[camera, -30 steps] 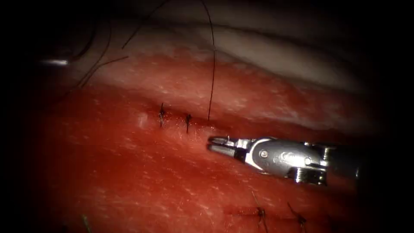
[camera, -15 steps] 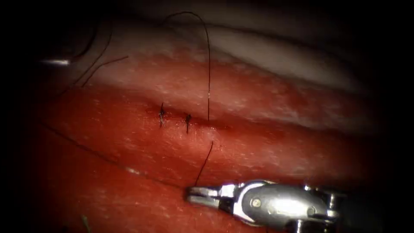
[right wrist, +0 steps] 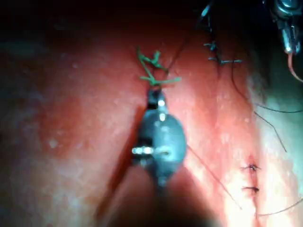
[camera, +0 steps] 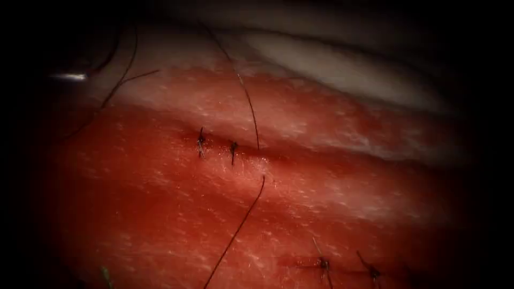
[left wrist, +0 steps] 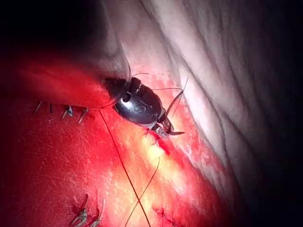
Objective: Wound Closure
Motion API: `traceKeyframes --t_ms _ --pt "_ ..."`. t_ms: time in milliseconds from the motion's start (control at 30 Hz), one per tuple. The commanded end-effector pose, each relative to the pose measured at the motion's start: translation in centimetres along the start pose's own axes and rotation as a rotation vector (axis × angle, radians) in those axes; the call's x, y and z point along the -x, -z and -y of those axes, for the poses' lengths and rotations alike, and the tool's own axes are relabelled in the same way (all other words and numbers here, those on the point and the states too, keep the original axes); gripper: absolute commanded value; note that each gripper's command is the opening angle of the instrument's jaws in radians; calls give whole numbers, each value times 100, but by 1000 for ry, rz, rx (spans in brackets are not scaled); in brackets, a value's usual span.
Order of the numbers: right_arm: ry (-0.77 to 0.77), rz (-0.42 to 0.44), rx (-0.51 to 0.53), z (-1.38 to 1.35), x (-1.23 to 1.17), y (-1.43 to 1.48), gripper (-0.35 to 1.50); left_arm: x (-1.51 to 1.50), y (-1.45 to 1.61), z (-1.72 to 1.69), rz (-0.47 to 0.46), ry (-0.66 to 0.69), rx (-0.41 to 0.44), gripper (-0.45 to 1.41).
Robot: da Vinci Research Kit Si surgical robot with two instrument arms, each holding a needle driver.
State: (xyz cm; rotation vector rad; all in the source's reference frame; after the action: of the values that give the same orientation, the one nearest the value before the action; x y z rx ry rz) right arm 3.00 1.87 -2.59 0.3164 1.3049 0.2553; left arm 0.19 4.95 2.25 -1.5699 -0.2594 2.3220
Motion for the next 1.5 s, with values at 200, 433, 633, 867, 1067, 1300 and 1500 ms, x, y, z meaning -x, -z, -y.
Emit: traceKeyframes --t_ms 200,433,633,867,1067,1300,1500 --pt "5 -15 -30 19 -23 -22 -35 7 -7 -2 0 0 1 -35" --pt "-3 -25 60 -2 -28 -18 101 16 -9 1 8 -1 3 -35" --pt "-23 38 171 -34 -4 15 133 61 -26 15 126 -33 -35 -35" --pt "-32 55 209 -43 6 31 133 148 -53 46 248 -47 -89 -35" --pt "-31 44 214 -45 8 32 133 185 -51 86 268 242 -286 78" --pt "-25 43 223 -39 14 41 135 148 10 107 203 313 -322 78" --pt "-22 48 235 -34 22 59 133 78 34 80 186 283 -278 75"
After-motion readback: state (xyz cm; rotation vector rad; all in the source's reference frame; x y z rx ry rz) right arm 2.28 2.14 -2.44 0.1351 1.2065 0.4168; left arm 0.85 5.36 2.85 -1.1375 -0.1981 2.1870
